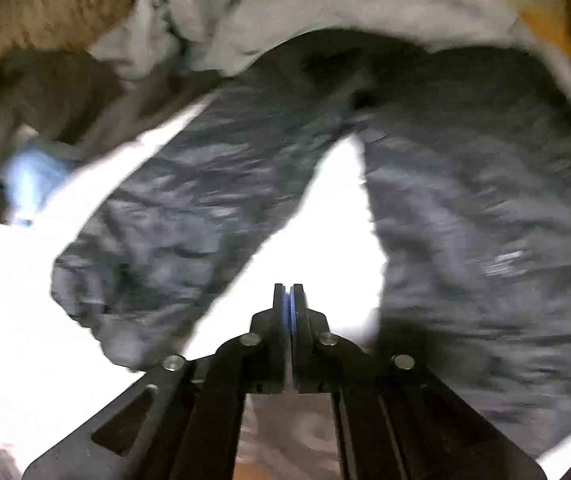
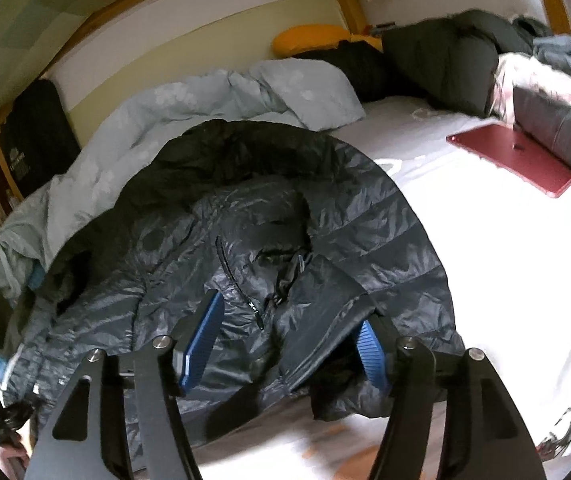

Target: Fold large clothes

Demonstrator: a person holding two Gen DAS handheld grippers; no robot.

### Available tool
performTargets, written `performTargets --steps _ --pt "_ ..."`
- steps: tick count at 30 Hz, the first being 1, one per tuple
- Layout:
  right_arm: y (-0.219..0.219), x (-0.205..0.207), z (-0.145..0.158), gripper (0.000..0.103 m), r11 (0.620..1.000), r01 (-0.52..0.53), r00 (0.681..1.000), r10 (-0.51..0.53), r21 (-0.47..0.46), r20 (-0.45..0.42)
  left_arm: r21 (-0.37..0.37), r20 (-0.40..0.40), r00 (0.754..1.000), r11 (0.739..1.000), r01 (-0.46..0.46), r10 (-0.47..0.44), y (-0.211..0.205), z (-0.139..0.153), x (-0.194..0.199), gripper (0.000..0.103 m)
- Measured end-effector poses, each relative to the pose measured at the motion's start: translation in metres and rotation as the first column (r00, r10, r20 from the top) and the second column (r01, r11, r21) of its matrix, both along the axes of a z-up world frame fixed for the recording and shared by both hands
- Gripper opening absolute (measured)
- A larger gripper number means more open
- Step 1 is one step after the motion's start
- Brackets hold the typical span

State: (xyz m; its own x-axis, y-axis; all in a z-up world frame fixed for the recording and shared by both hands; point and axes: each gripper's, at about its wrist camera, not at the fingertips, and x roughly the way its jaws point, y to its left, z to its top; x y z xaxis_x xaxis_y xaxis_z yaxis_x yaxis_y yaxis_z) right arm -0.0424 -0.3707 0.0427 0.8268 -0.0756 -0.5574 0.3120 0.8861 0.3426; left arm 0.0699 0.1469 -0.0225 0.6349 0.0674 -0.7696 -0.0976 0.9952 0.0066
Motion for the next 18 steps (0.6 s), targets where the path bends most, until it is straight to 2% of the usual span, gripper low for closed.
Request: performTargets --steps 1,2,3,4,5,8,10,12,13,14,16,18 --pt "-0.003 0.000 -0.001 0.065 1.000 -0.007 1.000 0.007 0.026 0.004 -0.083 0.014 0.999 0.995 0.052 -0.051 -0.001 0.006 -0.003 0.020" --pt "-0.004 0.001 -0.002 0.065 0.999 -0.019 1.000 0.019 0.046 0.002 -0.135 0.021 0.996 0.987 0.089 -0.087 -0.003 0.010 -0.006 0.047" --pt "-0.004 0.002 -0.003 0.065 0.998 -0.034 0.999 0.035 0.061 -0.003 -0.150 0.018 0.994 0.983 0.109 -0.108 -0.010 0.013 -0.006 0.060" --pt "-0.005 0.005 -0.005 0.065 0.995 -0.060 0.998 0.061 0.082 -0.015 -0.133 0.011 0.993 0.984 0.119 -0.119 -0.018 0.014 -0.006 0.079" --pt "-0.005 0.007 -0.006 0.065 0.991 -0.086 0.996 0.088 0.099 -0.025 -0.107 -0.004 0.991 0.985 0.135 -0.136 -0.027 0.010 -0.006 0.082" --pt "-0.007 0.003 -0.003 0.065 0.987 -0.102 0.995 0.103 0.126 -0.007 0.006 -0.133 0.976 0.985 0.173 -0.171 -0.052 -0.018 0.002 0.082" --pt "-0.010 -0.010 0.010 0.065 0.988 -0.109 0.993 0.103 0.107 0.060 0.066 -0.092 0.979 0.980 0.186 -0.180 -0.061 -0.022 -0.003 0.079" --pt "-0.014 -0.021 0.023 0.065 0.990 -0.106 0.987 0.094 0.088 0.128 0.041 -0.075 0.975 0.976 0.213 -0.210 -0.064 -0.018 -0.004 0.046" --pt "-0.017 -0.026 0.027 0.065 0.993 -0.088 0.985 0.076 0.072 0.156 0.035 -0.058 0.977 0.978 0.207 -0.205 -0.063 -0.014 -0.006 0.023" --pt "-0.019 -0.030 0.030 0.065 0.996 -0.065 0.984 0.055 0.052 0.168 0.044 -0.019 0.982 0.981 0.189 -0.188 -0.061 -0.007 -0.010 0.008" --pt "-0.025 -0.029 0.030 0.065 0.999 -0.025 0.988 0.019 0.033 0.150 0.086 0.123 0.980 0.986 0.144 -0.154 -0.057 0.011 -0.021 0.007" --pt "-0.032 -0.027 0.024 0.065 0.998 0.001 0.992 -0.009 0.059 0.124 0.147 0.208 0.973 0.987 0.068 -0.098 -0.050 0.030 -0.028 0.007"
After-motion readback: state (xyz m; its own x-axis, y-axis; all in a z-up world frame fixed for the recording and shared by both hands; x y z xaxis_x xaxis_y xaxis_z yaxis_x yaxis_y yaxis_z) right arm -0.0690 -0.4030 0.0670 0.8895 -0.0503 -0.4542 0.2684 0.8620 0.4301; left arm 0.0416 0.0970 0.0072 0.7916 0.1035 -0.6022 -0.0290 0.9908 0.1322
